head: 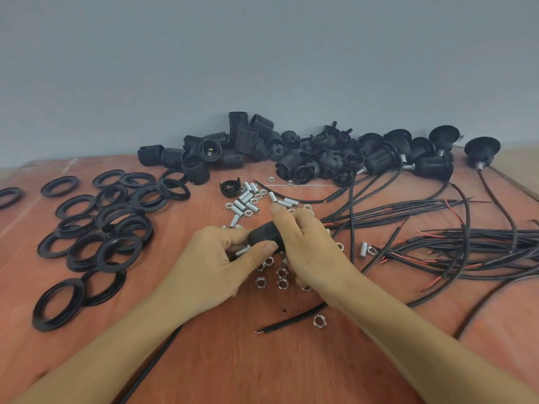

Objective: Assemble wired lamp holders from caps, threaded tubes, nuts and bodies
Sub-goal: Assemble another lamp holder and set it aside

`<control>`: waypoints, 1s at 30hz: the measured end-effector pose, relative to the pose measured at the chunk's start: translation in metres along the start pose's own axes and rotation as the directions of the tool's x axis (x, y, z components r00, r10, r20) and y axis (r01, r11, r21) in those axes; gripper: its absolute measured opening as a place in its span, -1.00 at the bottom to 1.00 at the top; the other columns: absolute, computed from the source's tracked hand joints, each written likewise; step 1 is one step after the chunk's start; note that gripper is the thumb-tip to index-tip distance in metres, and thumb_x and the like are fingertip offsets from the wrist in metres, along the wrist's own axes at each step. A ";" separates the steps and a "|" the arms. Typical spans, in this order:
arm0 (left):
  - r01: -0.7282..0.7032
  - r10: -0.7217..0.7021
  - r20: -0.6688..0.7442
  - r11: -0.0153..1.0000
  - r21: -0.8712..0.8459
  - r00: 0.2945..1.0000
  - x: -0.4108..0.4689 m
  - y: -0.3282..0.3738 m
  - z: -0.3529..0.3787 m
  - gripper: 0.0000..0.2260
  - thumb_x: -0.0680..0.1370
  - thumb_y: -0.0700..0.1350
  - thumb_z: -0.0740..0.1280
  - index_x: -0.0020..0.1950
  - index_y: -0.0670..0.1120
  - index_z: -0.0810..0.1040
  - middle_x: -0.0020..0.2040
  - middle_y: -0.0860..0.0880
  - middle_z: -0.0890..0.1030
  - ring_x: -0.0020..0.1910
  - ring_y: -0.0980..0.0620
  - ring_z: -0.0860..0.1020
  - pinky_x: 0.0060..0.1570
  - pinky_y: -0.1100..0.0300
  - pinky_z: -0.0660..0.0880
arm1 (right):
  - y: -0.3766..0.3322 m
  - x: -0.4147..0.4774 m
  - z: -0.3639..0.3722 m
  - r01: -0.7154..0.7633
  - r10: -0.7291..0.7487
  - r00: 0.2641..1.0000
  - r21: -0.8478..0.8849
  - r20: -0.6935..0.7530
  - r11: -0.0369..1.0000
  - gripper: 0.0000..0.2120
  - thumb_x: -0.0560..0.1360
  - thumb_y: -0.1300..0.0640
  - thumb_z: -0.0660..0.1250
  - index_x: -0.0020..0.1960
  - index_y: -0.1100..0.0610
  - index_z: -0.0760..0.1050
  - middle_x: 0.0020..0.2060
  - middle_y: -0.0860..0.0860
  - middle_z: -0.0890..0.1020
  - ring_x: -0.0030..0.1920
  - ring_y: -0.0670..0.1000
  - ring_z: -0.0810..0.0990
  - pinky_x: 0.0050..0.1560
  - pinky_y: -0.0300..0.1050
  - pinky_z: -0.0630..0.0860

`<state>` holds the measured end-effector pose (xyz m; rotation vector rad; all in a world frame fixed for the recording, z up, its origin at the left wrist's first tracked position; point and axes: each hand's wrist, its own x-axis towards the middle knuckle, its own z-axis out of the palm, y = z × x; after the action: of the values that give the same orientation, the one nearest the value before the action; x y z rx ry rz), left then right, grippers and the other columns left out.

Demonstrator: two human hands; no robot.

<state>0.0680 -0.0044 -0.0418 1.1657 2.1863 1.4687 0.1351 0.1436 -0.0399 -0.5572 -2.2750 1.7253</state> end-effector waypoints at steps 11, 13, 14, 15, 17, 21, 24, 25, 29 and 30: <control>-0.152 0.158 -0.164 0.987 0.049 0.974 0.002 -0.002 -0.004 -0.77 0.52 0.17 0.30 -0.04 0.03 0.56 -0.40 0.12 0.54 -0.50 0.22 0.48 -0.45 0.35 0.40 | -0.013 -0.005 0.000 0.053 -0.091 0.989 0.289 0.120 0.956 -0.48 0.56 -0.31 0.11 0.01 0.16 0.44 -0.57 -0.10 0.37 -0.60 -0.13 0.28 -0.59 -0.31 0.23; -0.198 0.203 -0.226 0.979 0.043 0.953 0.002 -0.005 -0.008 -0.77 0.52 0.12 0.23 -0.06 -0.01 0.54 -0.41 0.06 0.52 -0.50 0.21 0.45 -0.45 0.30 0.38 | -0.014 -0.002 0.000 0.116 -0.149 0.985 0.306 0.088 0.945 -0.48 0.62 -0.26 0.04 0.11 0.18 0.47 -0.52 -0.06 0.47 -0.58 -0.10 0.35 -0.56 -0.28 0.28; -0.228 0.224 -0.254 0.974 0.015 0.941 0.002 -0.006 -0.009 -0.77 0.54 0.09 0.19 -0.07 -0.02 0.52 -0.41 -0.01 0.51 -0.52 0.17 0.44 -0.48 0.26 0.37 | -0.014 0.001 0.000 0.143 -0.168 0.984 0.284 0.063 0.948 -0.53 0.63 -0.21 0.04 0.14 0.15 0.47 -0.47 -0.06 0.53 -0.54 -0.09 0.40 -0.54 -0.25 0.32; -0.262 0.246 -0.284 0.965 -0.020 0.927 0.002 -0.007 -0.011 -0.77 0.56 0.07 0.14 -0.07 -0.03 0.50 -0.41 -0.07 0.50 -0.54 0.11 0.43 -0.51 0.22 0.36 | -0.015 0.006 0.002 0.182 -0.195 0.980 0.219 0.040 0.959 -0.61 0.64 -0.16 0.09 0.14 0.12 0.48 -0.41 -0.05 0.57 -0.48 -0.09 0.44 -0.49 -0.20 0.37; -0.341 0.304 -0.343 0.939 -0.051 0.889 0.002 -0.009 -0.014 -0.74 0.59 0.03 0.06 -0.06 -0.06 0.47 -0.43 -0.10 0.47 -0.55 0.04 0.41 -0.52 0.20 0.35 | -0.021 0.021 0.009 0.306 -0.306 0.952 0.000 0.022 0.952 -0.82 0.62 -0.01 0.23 0.06 0.07 0.52 -0.25 -0.05 0.63 -0.37 -0.15 0.49 -0.32 -0.20 0.47; -0.471 0.431 -0.372 0.882 -0.019 0.822 0.002 -0.009 -0.017 -0.71 0.65 0.15 0.03 -0.04 0.01 0.42 -0.42 0.11 0.47 -0.52 0.12 0.40 -0.44 0.31 0.33 | -0.036 0.055 0.037 0.516 -0.451 0.856 -0.363 0.255 0.775 -0.92 0.50 0.24 0.33 -0.06 0.11 0.58 -0.12 0.02 0.62 -0.18 -0.02 0.55 -0.10 -0.13 0.51; -0.521 0.487 -0.351 0.854 -0.001 0.799 0.000 -0.010 -0.017 -0.65 0.64 0.24 0.03 -0.01 0.00 0.41 -0.42 0.09 0.47 -0.52 0.14 0.41 -0.43 0.32 0.33 | -0.041 0.085 0.066 0.548 -0.371 0.835 -0.556 0.405 0.625 -0.70 0.50 0.21 0.37 0.22 0.19 0.52 0.11 0.11 0.50 0.03 0.05 0.50 0.02 -0.18 0.46; -0.536 0.508 -0.347 0.844 0.017 0.789 0.000 -0.011 -0.017 -0.66 0.64 0.23 0.04 0.01 0.01 0.42 -0.41 0.07 0.47 -0.51 0.15 0.42 -0.42 0.31 0.34 | -0.042 0.096 0.077 0.545 -0.333 0.837 -0.616 0.434 0.569 -0.69 0.55 0.15 0.31 0.28 0.15 0.48 0.20 0.11 0.46 0.16 0.10 0.47 0.15 -0.09 0.45; -0.578 0.565 -0.330 0.813 0.069 0.756 0.001 -0.015 -0.017 -0.77 0.66 0.20 0.05 0.12 0.17 0.43 -0.39 0.04 0.47 -0.47 0.17 0.44 -0.40 0.32 0.35 | -0.045 0.114 0.107 0.430 -0.204 0.903 -0.775 0.378 0.463 -0.66 0.64 0.01 0.18 0.37 0.09 0.43 0.29 0.12 0.41 0.32 0.17 0.38 0.22 0.02 0.35; -0.578 0.567 -0.329 0.813 0.075 0.755 0.001 -0.016 -0.017 -0.78 0.65 0.21 0.05 0.12 0.19 0.43 -0.39 0.06 0.48 -0.48 0.16 0.44 -0.41 0.31 0.35 | -0.045 0.114 0.109 0.439 -0.228 0.898 -0.779 0.376 0.448 -0.67 0.64 0.02 0.19 0.36 0.10 0.43 0.28 0.13 0.40 0.31 0.18 0.38 0.20 0.02 0.35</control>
<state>0.0501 -0.0176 -0.0478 1.8087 2.0843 2.0734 -0.0183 0.0874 -0.0325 0.0016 -3.0459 0.3582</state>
